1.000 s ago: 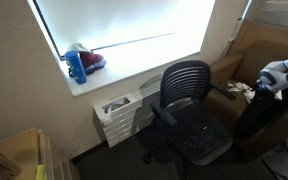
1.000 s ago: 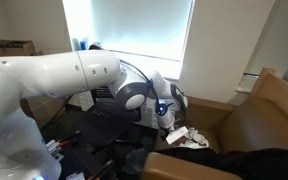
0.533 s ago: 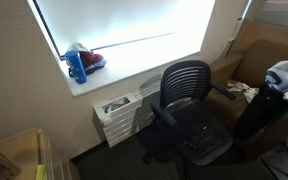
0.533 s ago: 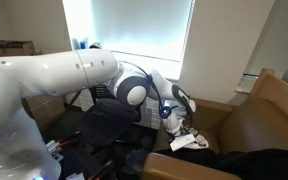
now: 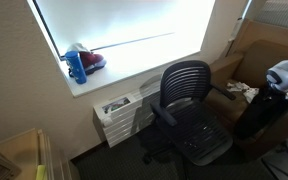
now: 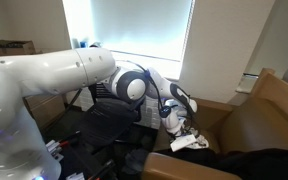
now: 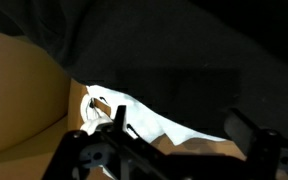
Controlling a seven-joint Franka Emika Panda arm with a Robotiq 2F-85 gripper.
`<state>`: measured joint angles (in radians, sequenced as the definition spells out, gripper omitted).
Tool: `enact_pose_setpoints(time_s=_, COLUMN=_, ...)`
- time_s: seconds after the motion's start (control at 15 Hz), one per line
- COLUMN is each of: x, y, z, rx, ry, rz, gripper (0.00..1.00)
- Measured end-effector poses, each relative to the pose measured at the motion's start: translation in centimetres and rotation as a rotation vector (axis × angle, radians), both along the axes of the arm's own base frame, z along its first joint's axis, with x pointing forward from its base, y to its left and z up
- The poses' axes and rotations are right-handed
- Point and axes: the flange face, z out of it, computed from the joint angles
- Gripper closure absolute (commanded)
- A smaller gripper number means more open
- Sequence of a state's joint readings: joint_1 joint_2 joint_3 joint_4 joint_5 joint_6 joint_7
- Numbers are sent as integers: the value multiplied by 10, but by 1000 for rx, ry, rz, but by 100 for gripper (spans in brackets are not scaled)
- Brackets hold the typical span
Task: Pick the black garment on the chair, put it on the sofa then move the black chair
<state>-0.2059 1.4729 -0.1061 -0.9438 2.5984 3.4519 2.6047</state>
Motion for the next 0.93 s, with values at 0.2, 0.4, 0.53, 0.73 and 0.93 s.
enact_pose_setpoints(time_s=0.2, x=0, y=0, z=-1, rx=-1, ry=3, rz=2, gripper=0)
enact_pose_setpoints(time_s=0.4, x=-5, y=8, z=-7, rx=6, ry=24, rz=23, gripper=0)
enact_pose_setpoints(time_s=0.53, x=-11, y=18, z=-15, rx=10, ry=55, rz=51, gripper=0)
enact_pose_setpoints(time_s=0.73, x=-21, y=33, z=-26, rx=18, ry=96, rz=85, gripper=0)
enact_pose_setpoints(time_s=0.93, x=-17, y=46, z=-28, rx=-4, ry=106, rz=146, gripper=0)
